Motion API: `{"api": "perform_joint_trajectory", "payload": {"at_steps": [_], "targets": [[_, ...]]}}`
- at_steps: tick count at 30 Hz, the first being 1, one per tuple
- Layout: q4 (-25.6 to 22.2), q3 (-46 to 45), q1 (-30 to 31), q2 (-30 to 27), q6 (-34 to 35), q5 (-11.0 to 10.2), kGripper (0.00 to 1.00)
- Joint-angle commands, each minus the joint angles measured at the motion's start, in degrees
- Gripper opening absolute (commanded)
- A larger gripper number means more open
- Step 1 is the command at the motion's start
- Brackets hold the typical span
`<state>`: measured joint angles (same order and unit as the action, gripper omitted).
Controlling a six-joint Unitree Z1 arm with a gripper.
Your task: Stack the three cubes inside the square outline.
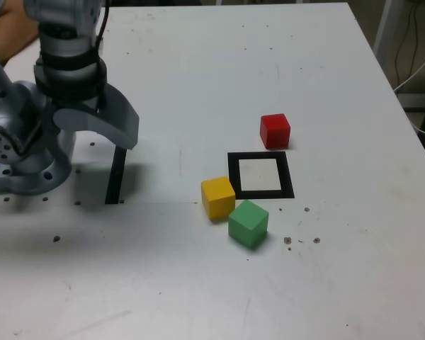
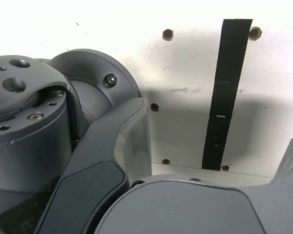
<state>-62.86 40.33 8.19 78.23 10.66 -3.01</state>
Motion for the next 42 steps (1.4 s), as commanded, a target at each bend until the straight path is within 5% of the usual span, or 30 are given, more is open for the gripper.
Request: {"api": "perform_joint_trajectory", "payload": {"at_steps": [1, 14, 28, 42], "targets": [[-0.45, 0.53, 0.08, -0.33, -0.21, 0.08, 1.0], [1.65, 1.11, 0.07, -1.23, -1.17, 0.48, 0.99], [0.45, 11.34, -0.02, 4.97, -3.85, -0.67, 0.99], [-10.33, 31.11, -2.16, 14.09, -4.38, -0.23, 0.98]]}}
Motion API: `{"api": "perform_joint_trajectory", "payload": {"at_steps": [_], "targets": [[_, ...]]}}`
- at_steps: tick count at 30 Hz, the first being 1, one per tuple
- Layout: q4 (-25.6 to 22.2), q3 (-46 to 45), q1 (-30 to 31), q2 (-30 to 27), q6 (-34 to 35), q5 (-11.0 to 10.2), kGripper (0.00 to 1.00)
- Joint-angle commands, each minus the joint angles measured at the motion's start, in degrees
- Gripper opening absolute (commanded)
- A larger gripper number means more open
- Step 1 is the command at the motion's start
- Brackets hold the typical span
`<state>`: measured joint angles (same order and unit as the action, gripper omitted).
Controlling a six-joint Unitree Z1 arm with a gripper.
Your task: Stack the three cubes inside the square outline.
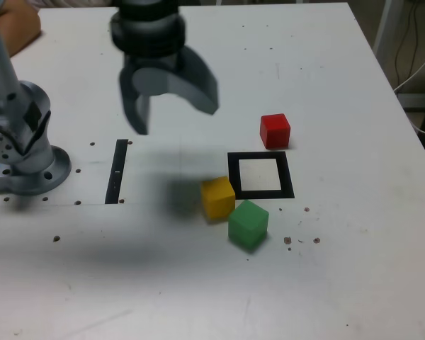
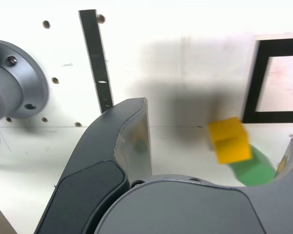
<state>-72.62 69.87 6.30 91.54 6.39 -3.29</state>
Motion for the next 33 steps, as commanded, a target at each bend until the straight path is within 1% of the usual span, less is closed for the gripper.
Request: {"api": "perform_joint_trajectory", "payload": {"at_steps": [1, 6, 11, 15, 24, 33], "targets": [[-1.25, 3.12, -0.46, 1.56, -0.13, 0.06, 0.98], [-3.05, 9.74, -1.69, 5.24, -0.3, 0.37, 0.98], [-4.05, 14.12, -2.97, 8.36, -0.3, 0.76, 0.98], [-5.74, 17.16, -4.61, 10.87, -0.57, 0.6, 0.97], [-6.39, 20.37, -8.57, 15.04, -3.4, -0.3, 0.97], [-6.63, 23.81, -9.5, 20.3, -4.66, -1.01, 0.97]]}}
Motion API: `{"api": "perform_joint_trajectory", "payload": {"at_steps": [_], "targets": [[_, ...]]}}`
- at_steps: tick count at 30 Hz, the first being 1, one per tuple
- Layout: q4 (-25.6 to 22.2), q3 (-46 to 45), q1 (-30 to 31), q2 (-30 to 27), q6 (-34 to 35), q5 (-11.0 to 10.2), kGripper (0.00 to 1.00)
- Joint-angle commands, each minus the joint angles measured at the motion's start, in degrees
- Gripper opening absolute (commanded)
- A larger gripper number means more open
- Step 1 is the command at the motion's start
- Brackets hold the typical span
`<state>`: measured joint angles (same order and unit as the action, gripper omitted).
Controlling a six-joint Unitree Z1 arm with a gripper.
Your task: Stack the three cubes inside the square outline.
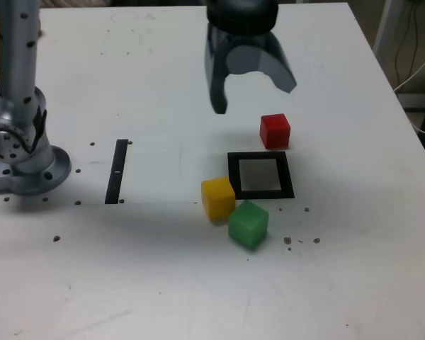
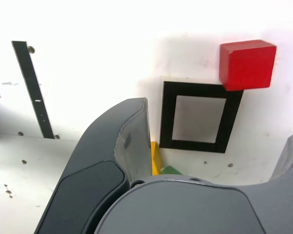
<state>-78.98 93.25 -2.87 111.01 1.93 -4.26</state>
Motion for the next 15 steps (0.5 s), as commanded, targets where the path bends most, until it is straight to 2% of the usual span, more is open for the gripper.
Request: {"api": "perform_joint_trajectory", "payload": {"at_steps": [1, 9, 15], "targets": [[-0.4, 0.97, -0.53, 1.58, -0.4, -0.07, 0.97], [-0.95, 5.15, -2.5, 6.52, -1.63, -0.16, 0.98], [0.86, 5.4, -3.54, 9.8, -2.09, -0.6, 0.99]]}}
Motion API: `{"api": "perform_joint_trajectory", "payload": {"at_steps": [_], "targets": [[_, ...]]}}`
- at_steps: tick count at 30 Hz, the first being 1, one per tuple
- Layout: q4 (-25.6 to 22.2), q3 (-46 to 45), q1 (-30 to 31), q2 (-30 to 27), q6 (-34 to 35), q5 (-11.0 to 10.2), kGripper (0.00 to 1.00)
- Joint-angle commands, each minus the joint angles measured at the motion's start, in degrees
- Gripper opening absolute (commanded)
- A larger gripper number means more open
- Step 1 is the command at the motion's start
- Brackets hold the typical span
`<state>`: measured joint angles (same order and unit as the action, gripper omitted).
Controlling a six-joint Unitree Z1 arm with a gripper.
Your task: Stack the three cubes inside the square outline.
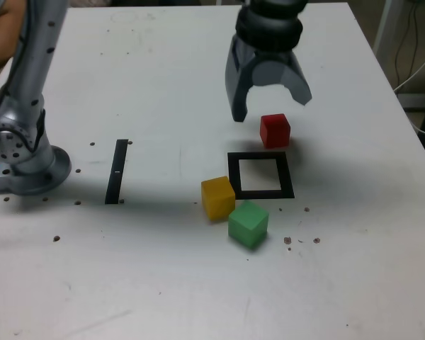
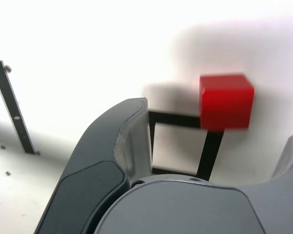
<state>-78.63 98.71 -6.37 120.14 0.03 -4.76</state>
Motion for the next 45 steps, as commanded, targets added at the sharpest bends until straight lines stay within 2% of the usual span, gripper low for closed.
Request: {"api": "perform_joint_trajectory", "payload": {"at_steps": [1, 13, 25, 34, 42, 45], "targets": [[0.92, -0.07, -0.09, 1.16, -0.28, -0.05, 0.99], [3.57, 0.4, -0.79, 4.61, -0.73, 0.99, 0.94], [3.78, 2.53, -1.81, 7.24, -1.36, 1.04, 0.81], [3.24, 2.84, -1.81, 7.36, -1.68, 0.89, 0.62], [3.2, 2.84, -1.81, 7.94, -2.38, 1.81, 0.6], [3.11, 3.11, -1.81, 8.04, -2.58, 2.04, 0.54]]}}
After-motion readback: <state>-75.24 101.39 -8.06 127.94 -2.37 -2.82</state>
